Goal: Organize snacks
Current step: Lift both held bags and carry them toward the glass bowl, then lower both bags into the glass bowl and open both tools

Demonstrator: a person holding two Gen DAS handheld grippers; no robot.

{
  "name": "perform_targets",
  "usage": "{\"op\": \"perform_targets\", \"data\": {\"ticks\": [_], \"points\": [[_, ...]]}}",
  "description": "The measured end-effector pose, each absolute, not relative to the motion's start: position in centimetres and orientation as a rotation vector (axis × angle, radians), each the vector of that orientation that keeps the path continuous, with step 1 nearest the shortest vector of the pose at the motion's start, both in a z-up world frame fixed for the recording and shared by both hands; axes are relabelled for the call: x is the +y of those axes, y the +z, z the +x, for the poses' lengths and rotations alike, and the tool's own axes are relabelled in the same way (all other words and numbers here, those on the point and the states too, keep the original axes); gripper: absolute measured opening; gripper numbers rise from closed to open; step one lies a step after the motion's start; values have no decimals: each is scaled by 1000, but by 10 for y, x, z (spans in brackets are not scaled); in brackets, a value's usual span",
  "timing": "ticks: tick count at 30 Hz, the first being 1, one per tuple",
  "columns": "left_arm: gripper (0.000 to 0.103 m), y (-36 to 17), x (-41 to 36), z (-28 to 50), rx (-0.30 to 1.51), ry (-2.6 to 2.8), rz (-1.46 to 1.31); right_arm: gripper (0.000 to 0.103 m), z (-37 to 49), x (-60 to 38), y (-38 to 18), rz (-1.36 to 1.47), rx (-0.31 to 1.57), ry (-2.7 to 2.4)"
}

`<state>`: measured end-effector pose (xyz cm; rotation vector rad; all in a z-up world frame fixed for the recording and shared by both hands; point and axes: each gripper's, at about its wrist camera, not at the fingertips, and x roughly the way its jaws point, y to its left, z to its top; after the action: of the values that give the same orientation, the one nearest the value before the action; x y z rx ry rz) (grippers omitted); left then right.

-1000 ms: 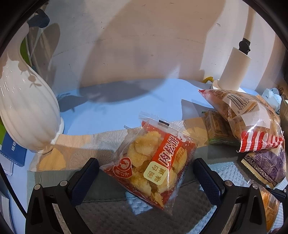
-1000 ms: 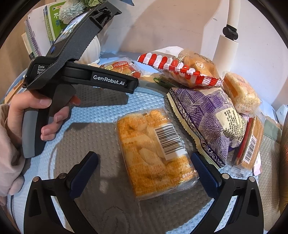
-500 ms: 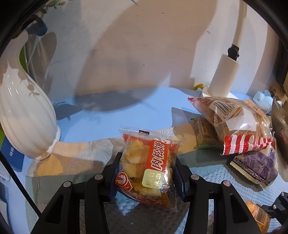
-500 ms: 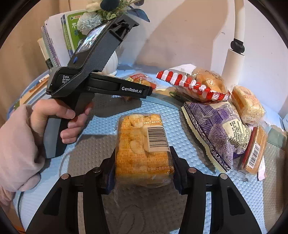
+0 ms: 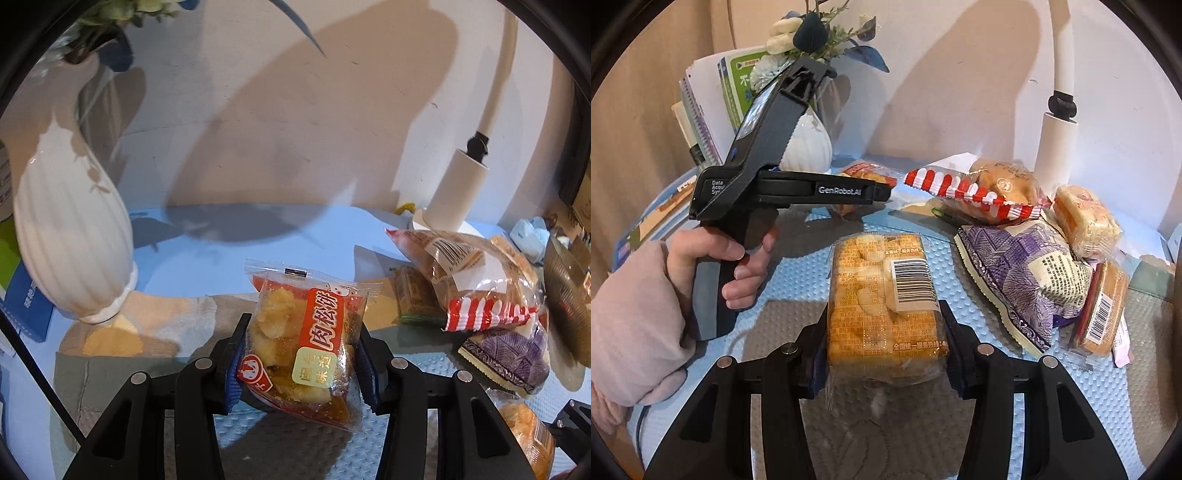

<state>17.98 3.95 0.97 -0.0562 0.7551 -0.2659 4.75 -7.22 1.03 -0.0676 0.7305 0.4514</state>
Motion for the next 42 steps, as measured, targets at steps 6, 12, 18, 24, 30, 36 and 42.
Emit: {"op": "perform_targets", "data": {"ticks": [6,12,18,24,30,36,42], "points": [[48,14,58,174,711,-207,-120,49,39,-73,15,-60,692,447],[48,21,72,163,655,-129,-162,49,31,-73,18,-69,663,452],[48,24,69,138,637,-111,-144,49,26,-87,23,-10,614,434],[48,22,76,113,674,-53,-191,49,18,-120,32,131,565,415],[48,58,51,92,613,-16,-149,49,6,-156,61,184,525,407],[48,108,-12,98,602,-106,-80,49,4,-207,98,228,521,327],[48,146,-111,110,602,-276,-24,49,-5,-278,120,310,546,190]]}}
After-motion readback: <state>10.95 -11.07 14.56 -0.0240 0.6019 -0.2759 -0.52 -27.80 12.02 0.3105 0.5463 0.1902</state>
